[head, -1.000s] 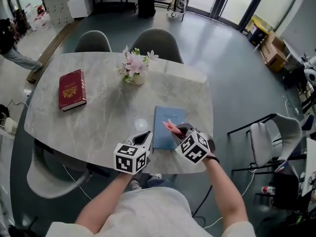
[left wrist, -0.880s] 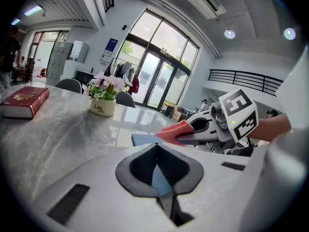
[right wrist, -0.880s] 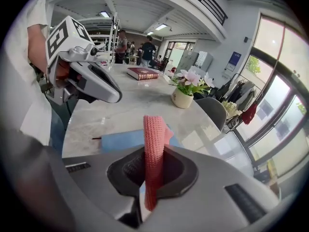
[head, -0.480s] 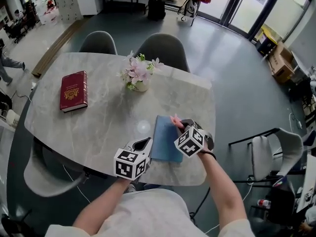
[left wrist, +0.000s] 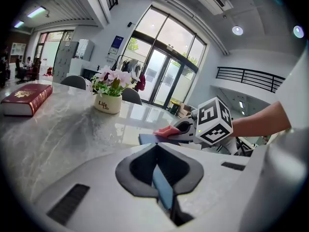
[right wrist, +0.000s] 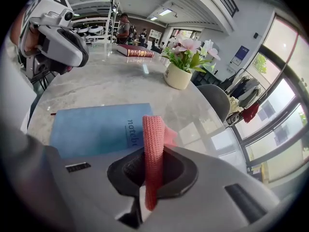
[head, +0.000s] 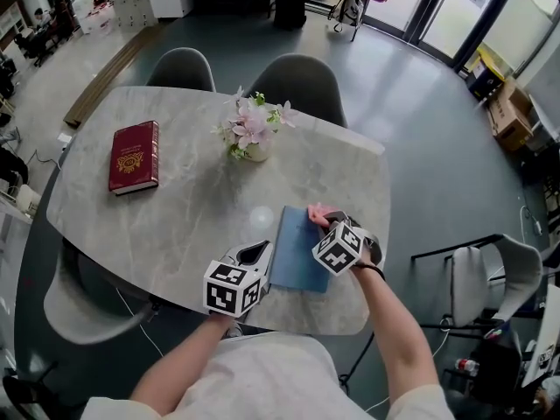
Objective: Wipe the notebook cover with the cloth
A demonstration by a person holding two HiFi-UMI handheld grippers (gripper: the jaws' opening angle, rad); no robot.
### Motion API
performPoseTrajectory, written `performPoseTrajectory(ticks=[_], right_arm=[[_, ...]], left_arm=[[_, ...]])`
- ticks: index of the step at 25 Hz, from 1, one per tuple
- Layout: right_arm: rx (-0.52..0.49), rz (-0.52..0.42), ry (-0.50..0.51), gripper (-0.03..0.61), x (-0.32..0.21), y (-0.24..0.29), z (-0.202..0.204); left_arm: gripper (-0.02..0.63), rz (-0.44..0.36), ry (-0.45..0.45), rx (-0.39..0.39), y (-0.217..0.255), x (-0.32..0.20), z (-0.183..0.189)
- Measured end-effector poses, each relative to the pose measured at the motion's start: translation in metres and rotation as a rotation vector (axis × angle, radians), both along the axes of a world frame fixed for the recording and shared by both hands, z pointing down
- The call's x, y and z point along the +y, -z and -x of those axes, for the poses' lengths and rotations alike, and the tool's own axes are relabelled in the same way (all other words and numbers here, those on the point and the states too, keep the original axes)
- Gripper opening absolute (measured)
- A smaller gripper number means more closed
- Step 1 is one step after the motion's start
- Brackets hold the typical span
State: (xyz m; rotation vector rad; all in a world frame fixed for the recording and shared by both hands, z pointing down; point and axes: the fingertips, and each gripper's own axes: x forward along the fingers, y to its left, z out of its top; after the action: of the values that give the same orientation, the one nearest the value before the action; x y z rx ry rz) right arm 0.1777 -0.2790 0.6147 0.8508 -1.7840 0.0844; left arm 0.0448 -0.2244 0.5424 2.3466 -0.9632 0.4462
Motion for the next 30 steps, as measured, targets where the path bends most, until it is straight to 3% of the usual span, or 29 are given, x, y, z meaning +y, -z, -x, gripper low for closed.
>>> performPoseTrajectory(ticks=[30], right_arm=[[-0.112, 0.073, -0.040, 0.015, 0.089, 0.001, 0.031]], left_arm=[[0.008, 0.000, -0.071, 0.017, 0.003, 0.039, 0.006]])
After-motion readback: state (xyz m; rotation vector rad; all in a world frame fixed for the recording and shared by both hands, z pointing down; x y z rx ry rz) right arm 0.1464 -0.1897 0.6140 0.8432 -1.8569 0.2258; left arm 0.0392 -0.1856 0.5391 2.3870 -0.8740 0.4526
